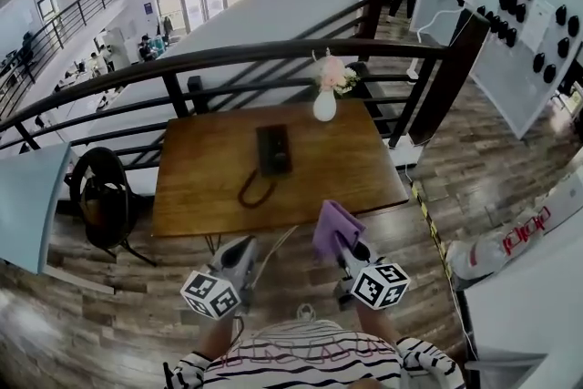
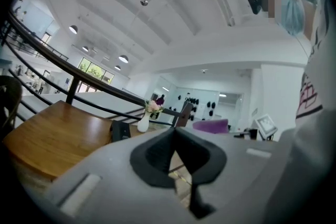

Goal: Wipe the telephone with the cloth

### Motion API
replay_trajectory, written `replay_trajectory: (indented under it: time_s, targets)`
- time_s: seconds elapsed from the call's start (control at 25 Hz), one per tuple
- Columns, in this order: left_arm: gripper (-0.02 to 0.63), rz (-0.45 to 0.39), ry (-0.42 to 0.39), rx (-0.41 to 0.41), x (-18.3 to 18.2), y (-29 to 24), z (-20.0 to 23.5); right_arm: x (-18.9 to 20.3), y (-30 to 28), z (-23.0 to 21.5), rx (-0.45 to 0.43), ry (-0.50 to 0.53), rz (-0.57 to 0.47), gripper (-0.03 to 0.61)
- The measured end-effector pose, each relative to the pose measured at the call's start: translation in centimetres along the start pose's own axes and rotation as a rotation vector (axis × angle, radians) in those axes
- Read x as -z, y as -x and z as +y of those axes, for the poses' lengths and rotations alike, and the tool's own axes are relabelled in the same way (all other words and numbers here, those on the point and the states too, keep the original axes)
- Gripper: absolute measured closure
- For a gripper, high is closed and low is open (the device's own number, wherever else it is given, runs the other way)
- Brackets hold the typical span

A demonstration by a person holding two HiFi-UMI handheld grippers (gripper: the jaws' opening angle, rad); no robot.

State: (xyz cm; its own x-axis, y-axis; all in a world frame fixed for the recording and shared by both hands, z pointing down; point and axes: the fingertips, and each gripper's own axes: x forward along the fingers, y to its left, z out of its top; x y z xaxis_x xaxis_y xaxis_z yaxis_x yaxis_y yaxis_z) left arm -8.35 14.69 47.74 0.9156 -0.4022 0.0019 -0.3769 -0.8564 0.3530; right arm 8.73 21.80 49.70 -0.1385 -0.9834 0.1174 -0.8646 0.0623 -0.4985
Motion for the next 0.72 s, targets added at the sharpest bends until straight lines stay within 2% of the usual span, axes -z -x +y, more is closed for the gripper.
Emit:
replay_trajectory:
  time_s: [0.28,0.56,0.72]
  targets:
    - [0.612,0.002,0.001,-0.039,1.6,-5.8,0.3,-1.5,-2.3,-6.0,-0.040,-0.003,0.035,0.540]
    - [0.612,-0.003,0.037,-0.150,2.1,-7.1,2.3,-2.4,-6.3,-8.1,-0.113,-0.014,0.097,0.540]
    - [0.612,-0.016,0.040,-0.177,1.3,-8.3,4.2,-3.2,-8.8,-8.9,-0.126,-0.016,0.104,0.540]
